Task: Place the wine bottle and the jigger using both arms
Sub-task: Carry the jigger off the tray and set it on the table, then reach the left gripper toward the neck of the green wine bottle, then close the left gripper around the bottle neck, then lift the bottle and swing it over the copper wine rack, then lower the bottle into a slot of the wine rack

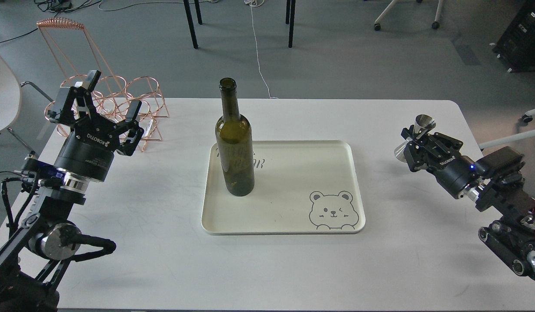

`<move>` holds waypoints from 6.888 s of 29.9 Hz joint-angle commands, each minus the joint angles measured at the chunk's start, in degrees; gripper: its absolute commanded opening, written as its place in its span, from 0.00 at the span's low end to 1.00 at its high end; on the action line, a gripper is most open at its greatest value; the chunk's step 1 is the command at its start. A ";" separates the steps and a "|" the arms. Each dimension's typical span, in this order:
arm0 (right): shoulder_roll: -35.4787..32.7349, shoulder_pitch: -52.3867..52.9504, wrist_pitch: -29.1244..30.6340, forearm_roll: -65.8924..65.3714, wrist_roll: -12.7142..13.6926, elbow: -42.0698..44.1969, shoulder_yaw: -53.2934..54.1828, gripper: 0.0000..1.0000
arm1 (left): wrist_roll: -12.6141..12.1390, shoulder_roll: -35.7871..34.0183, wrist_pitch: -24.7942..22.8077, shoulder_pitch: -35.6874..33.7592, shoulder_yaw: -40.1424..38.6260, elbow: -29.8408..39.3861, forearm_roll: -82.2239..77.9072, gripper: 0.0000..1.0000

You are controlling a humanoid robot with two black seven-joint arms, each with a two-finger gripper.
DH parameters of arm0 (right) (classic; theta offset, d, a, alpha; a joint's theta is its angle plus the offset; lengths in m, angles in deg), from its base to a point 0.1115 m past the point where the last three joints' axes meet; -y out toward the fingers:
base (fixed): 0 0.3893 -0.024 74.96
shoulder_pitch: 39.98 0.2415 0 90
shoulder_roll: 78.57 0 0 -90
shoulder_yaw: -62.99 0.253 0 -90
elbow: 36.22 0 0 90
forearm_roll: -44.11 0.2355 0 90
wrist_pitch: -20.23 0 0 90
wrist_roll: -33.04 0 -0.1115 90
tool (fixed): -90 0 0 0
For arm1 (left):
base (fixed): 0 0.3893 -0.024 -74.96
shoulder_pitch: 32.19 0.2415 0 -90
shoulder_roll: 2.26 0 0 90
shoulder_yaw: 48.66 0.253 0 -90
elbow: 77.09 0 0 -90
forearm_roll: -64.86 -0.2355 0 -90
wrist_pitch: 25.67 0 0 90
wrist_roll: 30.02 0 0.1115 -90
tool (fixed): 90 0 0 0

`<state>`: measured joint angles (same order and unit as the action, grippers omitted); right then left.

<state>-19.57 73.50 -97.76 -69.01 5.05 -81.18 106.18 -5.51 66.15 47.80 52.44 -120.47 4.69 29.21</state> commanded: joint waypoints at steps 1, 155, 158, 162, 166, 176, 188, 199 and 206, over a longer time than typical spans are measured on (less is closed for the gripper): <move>-0.73 -2.03 0.00 0.18 -0.01 0.13 -0.03 0.23 | -0.07 -0.03 0.01 0.00 0.09 0.04 0.05 0.98; -16.37 3.24 13.23 106.62 -0.01 -42.58 -12.68 0.95 | 3.49 -24.55 2.38 -56.86 30.77 -26.93 -76.06 0.09; -16.37 3.16 13.23 106.62 -0.01 -42.58 -12.68 0.95 | 3.49 -24.55 3.61 -56.86 31.64 -28.34 -76.24 0.10; -16.37 3.16 13.23 106.62 -0.01 -42.58 -12.68 0.95 | 3.49 -24.29 4.66 -56.78 32.26 -29.13 -76.07 0.10; -16.37 3.15 13.23 106.62 -0.01 -42.58 -12.51 0.95 | 3.49 -24.29 4.75 -56.69 32.61 -29.31 -75.98 0.10; -16.37 3.07 13.23 106.62 -0.01 -42.58 -12.51 0.95 | 3.49 -24.29 4.75 -56.42 33.40 -29.14 -75.80 0.11; -16.28 2.37 13.14 106.62 -0.01 -42.76 -12.33 0.95 | 3.49 -24.11 6.95 -53.00 33.23 -29.22 -75.80 0.16; -16.28 1.84 13.14 106.62 -0.01 -42.84 -12.33 0.95 | 3.49 -21.65 9.41 -48.87 33.14 -32.38 -75.36 0.36; -16.28 1.75 13.14 106.62 -0.01 -42.93 -12.42 0.95 | 3.49 -20.25 10.73 -46.93 33.14 -33.62 -75.10 0.42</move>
<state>-35.85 75.25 -84.62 37.61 5.04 -124.07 93.77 -1.98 45.58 58.39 5.10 -87.37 -28.77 -45.89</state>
